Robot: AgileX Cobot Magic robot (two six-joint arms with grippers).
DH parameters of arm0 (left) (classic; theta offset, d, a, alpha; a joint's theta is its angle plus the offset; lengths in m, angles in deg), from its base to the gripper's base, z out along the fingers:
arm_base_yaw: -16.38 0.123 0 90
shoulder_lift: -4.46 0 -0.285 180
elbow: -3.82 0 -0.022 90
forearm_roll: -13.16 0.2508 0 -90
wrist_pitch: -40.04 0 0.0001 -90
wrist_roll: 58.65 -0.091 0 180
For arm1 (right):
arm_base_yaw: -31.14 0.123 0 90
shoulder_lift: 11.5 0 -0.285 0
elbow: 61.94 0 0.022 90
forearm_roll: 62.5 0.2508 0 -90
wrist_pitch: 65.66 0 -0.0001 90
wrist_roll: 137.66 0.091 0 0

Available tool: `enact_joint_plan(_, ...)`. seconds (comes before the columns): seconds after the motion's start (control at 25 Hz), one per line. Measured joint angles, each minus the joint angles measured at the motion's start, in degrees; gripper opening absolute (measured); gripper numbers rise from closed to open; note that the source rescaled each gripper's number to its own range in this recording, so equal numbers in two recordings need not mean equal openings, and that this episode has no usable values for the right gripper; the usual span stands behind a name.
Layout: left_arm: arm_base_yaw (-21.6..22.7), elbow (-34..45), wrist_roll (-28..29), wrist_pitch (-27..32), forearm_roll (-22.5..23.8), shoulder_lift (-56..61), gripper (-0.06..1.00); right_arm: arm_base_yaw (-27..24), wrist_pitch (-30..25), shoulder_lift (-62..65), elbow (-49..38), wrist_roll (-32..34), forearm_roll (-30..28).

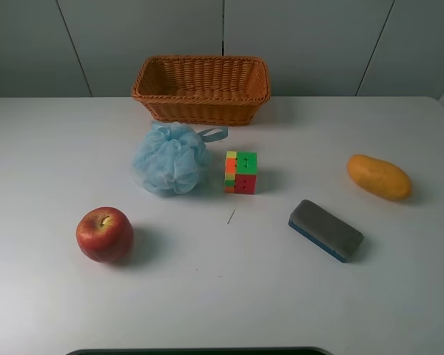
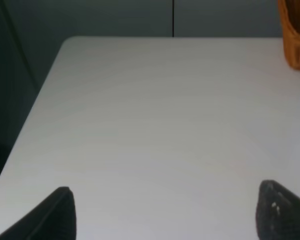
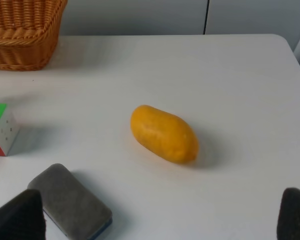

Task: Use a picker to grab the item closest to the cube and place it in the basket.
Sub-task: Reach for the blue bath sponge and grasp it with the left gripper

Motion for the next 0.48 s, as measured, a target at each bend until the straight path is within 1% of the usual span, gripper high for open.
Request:
enact_joint_plan(0.12,0.0,-3.7,-0.2,-3.7,0.3,-2.2,0.95,0.0,0.0,0.0,0.0,0.0,0.0)
enact_joint_plan(0.2,0.0,-7.2,-1.1,-5.1,0.3,-7.1,0.95,0.0,0.0,0.0,0.0,0.0,0.0)
enact_joint_plan(0.32,0.0,-14.4,-3.2,-7.2,-0.5,-18.7,0.95,0.0,0.0,0.0,0.0,0.0,0.0)
enact_joint_plan(0.4,0.0,-20.5,-5.3,-8.6,-2.5,-26.4,0.95,0.0,0.0,0.0,0.0,0.0,0.0)
enact_joint_plan(0.48,0.0,-26.5,-9.3,-9.2,-6.0,-35.0,0.95,0.0,0.0,0.0,0.0,0.0,0.0)
